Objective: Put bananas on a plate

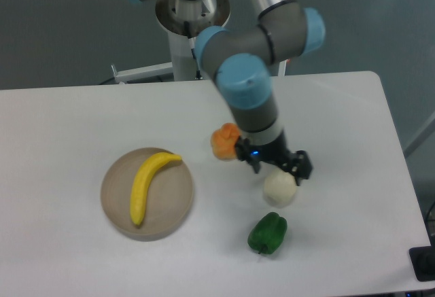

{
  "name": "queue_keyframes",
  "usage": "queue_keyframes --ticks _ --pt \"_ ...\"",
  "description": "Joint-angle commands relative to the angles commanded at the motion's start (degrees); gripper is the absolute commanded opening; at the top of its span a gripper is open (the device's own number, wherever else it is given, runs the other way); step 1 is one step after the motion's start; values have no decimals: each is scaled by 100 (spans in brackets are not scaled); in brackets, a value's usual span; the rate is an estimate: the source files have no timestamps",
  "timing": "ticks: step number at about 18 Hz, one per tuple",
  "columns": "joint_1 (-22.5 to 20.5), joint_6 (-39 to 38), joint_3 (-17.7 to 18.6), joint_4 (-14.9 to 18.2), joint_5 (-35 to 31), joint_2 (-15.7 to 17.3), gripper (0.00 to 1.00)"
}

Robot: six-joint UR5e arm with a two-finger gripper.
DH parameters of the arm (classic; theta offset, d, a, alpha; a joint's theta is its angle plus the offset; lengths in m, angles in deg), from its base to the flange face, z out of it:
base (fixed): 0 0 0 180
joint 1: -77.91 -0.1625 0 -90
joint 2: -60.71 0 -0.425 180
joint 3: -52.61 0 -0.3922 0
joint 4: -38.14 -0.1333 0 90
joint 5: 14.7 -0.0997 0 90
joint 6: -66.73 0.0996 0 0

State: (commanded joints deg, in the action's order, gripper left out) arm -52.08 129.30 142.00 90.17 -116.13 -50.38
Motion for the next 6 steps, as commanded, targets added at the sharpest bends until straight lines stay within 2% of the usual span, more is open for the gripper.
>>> queue_keyframes --ticks 6 --pt "18 80 -79 -18 9 0 100"
